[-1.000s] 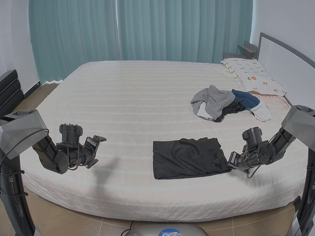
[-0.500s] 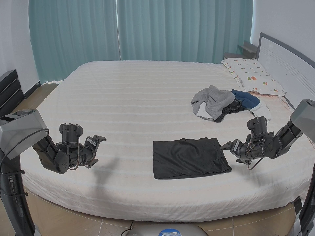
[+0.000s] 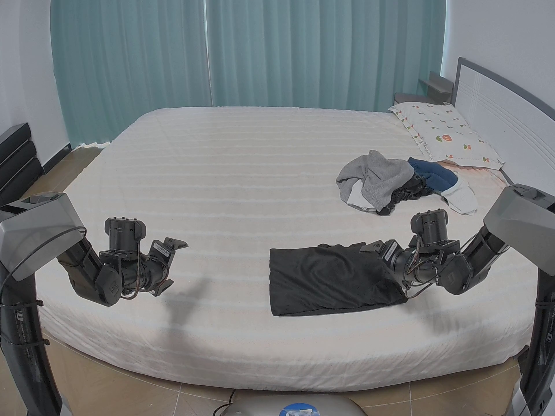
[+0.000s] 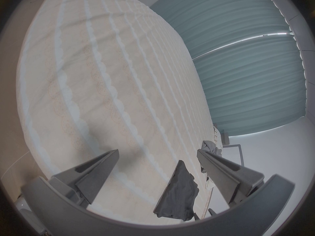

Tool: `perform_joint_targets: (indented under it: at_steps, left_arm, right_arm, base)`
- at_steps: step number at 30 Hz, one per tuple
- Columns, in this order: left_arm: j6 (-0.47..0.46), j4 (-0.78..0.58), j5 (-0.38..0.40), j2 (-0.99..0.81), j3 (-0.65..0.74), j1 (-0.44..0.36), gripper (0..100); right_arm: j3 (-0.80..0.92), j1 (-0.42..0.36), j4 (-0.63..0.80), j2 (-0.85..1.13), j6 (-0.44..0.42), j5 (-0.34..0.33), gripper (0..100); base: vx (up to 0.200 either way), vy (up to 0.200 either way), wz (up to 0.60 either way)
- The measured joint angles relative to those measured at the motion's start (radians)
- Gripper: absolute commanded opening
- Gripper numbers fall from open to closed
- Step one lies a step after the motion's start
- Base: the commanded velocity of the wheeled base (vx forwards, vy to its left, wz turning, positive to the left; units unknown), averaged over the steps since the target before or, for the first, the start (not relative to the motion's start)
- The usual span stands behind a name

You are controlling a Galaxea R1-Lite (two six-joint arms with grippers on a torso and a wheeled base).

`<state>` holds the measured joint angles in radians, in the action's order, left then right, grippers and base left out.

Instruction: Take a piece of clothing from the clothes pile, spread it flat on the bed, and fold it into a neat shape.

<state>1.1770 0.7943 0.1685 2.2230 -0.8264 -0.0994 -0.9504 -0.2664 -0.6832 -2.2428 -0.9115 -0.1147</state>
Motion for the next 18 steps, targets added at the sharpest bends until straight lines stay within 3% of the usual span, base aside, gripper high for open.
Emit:
perform_joint_targets:
  at_steps: [6, 18]
  left_arm:
    - [-0.001, 0.0, 0.0, 0.0, 0.0, 0.0, 100]
    - [-0.007, 0.0, 0.0, 0.0, 0.001, 0.0, 100]
  right_arm:
    - [-0.003, -0.004, 0.019, -0.055, 0.0, 0.0, 100]
    - [-0.009, 0.059, 0.084, -0.069, 0.015, -0.005, 100]
  base:
    - [0.0, 0.0, 0.0]
    - [0.0, 0.0, 0.0]
